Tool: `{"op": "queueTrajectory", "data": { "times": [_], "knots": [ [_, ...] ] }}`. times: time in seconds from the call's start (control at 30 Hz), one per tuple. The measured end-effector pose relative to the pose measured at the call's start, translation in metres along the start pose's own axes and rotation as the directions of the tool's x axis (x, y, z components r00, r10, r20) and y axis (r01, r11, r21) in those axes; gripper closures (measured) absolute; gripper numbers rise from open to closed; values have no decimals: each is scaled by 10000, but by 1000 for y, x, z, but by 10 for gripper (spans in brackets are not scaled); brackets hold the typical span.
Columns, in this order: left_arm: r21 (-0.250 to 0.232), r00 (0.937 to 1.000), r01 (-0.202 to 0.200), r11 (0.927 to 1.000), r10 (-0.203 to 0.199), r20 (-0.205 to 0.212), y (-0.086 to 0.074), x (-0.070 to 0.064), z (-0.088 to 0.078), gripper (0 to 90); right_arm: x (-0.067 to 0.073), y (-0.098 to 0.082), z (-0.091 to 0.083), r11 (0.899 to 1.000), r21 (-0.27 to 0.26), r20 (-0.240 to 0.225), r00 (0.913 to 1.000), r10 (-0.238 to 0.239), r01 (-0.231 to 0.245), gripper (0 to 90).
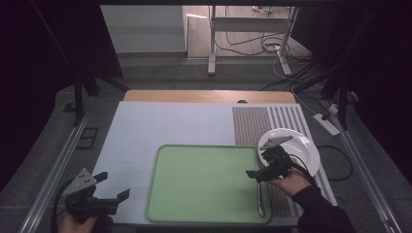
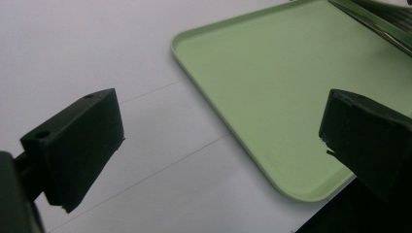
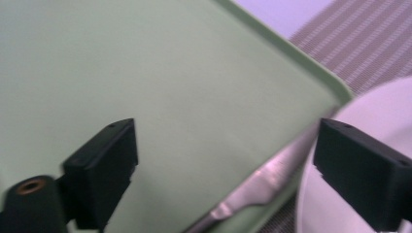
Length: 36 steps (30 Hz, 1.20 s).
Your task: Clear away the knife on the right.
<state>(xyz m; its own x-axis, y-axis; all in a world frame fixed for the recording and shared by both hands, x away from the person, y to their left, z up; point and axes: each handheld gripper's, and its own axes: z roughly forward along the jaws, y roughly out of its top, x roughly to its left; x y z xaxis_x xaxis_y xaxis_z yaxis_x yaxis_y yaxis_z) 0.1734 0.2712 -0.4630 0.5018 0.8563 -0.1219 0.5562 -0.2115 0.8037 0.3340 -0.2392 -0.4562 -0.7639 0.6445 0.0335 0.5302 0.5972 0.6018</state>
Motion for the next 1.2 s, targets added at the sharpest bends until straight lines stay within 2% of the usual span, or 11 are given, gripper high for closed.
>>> {"op": "queueTrajectory", "data": {
  "times": [0.03, 0.1, 0.4, 0.67, 0.83, 1.2],
  "knots": [
    [-2, 10000, 2, 10000, -2, 0, 0, 0, 0, 21, 0, -2, 1, 10000, 10, 101, 9999, 33, -33, 28],
    [-3, 10000, 6, 10000, -6, 2, 0, 0, 0, 22, -1, -4, 0, 10000, 31, 269, 9996, 93, -94, 15],
    [-22, 10000, 34, 10000, -34, 15, 0, 0, 0, 22, -3, -15, -8, 9986, -148, -57, 9987, 501, -502, 0],
    [-21, 10000, 54, 10000, -54, 37, 0, 1, 0, 22, -3, -31, -24, 9969, -562, 284, 9980, 564, -547, 0],
    [-13, 10000, 49, 10000, -49, 36, 0, 1, 0, 22, -5, -41, -37, 9918, -979, 535, 9947, 876, -821, 0],
    [11, 10000, 31, 10000, -31, 18, 0, 0, 0, 22, -7, -63, -55, 9835, -1245, 947, 9851, 1434, -1312, 0]
  ]
}}
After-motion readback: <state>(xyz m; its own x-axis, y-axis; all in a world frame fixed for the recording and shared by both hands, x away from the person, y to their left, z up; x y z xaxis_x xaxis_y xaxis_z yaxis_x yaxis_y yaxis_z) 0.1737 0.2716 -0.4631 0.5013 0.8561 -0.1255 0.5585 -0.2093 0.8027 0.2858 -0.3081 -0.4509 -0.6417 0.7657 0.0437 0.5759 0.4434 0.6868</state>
